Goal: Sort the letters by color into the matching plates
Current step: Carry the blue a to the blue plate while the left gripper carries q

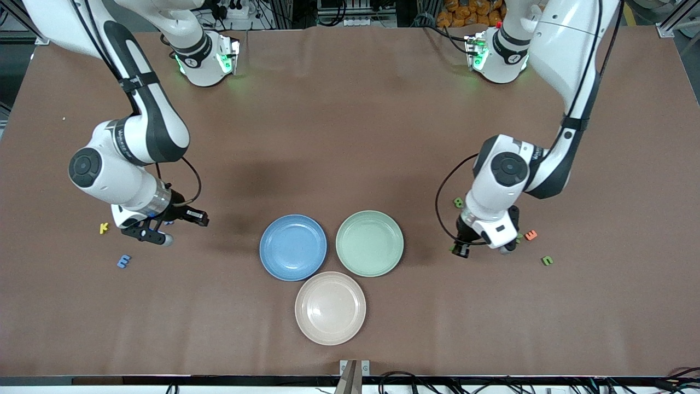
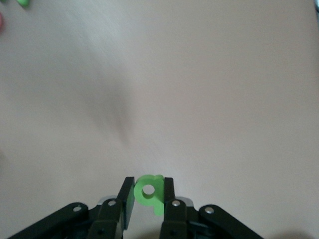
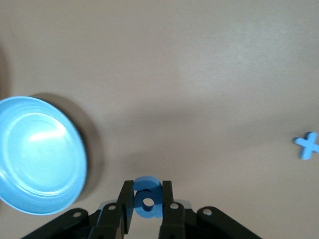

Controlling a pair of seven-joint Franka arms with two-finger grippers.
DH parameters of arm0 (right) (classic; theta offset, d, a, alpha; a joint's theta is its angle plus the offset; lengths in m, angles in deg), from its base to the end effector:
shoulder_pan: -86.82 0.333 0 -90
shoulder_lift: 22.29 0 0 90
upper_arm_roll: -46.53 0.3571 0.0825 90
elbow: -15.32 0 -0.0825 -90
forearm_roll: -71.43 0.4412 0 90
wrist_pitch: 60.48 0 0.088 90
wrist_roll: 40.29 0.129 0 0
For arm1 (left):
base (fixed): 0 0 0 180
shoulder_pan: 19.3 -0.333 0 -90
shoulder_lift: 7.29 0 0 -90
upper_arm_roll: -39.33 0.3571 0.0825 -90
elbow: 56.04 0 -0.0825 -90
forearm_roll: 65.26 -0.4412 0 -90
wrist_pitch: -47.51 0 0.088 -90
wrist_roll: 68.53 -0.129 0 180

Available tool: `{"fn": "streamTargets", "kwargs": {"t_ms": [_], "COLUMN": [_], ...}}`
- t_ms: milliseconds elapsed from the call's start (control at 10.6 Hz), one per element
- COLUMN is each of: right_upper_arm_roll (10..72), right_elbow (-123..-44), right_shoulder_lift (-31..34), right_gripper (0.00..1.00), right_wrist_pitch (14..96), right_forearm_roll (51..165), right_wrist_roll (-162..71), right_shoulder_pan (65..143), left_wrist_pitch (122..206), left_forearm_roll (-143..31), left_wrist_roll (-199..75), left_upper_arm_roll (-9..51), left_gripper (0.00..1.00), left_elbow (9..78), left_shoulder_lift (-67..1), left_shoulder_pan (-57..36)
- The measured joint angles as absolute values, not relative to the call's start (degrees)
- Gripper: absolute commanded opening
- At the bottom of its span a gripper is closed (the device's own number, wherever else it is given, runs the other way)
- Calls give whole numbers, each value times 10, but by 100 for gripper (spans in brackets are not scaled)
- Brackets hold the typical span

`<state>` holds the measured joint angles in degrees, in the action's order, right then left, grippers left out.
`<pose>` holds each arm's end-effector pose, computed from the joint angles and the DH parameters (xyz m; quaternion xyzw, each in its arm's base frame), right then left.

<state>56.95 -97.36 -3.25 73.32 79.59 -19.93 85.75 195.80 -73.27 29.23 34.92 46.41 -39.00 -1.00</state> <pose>0.6628 0.1097 0.2899 -0.9853 0.1488 0.0020 0.0840 0.6922 -0.2854 0.2427 0.8140 0.5669 0.0829 0.0957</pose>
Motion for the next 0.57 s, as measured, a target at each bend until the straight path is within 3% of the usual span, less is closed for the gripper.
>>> {"fn": "streamTargets", "kwargs": {"t_ms": [283,565], "right_upper_arm_roll": [575,575], "right_elbow": [-911,-840], "right_shoulder_lift": [9,78], "right_gripper": [8,9], "right_wrist_pitch": [734,737], "right_forearm_roll": [797,797], "right_wrist_roll": [-96,-28], "right_shoulder_pan": [907,944], "left_wrist_pitch": [1976,2038], "left_forearm_roll": [-733,-733], "left_wrist_roll": [293,293], "left_upper_arm_roll": [348,347], "left_gripper": [0,0], "left_elbow": [391,373], "left_shoulder_lift": [-458,-475], "left_shoulder_pan": [42,55]}}
